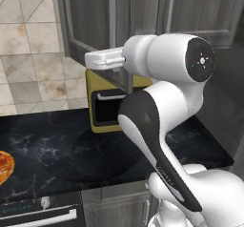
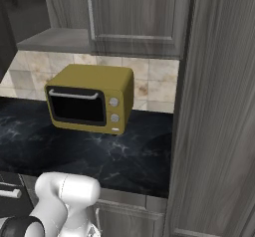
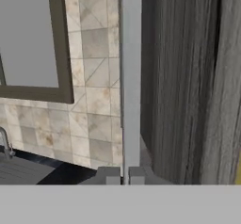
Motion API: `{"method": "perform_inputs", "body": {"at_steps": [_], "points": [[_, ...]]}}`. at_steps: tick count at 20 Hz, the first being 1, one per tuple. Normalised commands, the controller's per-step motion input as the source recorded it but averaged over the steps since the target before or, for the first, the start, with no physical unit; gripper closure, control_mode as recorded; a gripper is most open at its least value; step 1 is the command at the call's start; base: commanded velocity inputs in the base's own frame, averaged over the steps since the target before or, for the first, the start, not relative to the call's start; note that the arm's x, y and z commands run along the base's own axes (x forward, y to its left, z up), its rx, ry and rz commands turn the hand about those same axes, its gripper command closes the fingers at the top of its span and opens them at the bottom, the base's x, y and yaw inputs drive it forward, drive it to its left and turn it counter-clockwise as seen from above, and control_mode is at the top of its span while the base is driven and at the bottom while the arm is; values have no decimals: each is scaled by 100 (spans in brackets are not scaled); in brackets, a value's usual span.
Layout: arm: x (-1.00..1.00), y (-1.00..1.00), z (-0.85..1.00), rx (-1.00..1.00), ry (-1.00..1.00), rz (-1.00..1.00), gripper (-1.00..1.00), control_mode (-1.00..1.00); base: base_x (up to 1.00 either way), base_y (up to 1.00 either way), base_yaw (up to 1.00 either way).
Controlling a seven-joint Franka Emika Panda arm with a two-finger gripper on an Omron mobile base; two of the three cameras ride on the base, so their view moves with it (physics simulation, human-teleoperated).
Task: Open the cabinet. Pick the sponge and place it next to the sink. Then close the cabinet.
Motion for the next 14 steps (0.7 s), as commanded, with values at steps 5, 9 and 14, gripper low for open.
{"method": "perform_inputs", "body": {"at_steps": [5,9,14], "points": [[0,0,0,0,0,0,-100,-100,0,0,0],[-8,1,0,0,0,0,-100,-100,0,0,0],[-79,13,0,0,-1,5,-100,-100,0,0,0]]}}
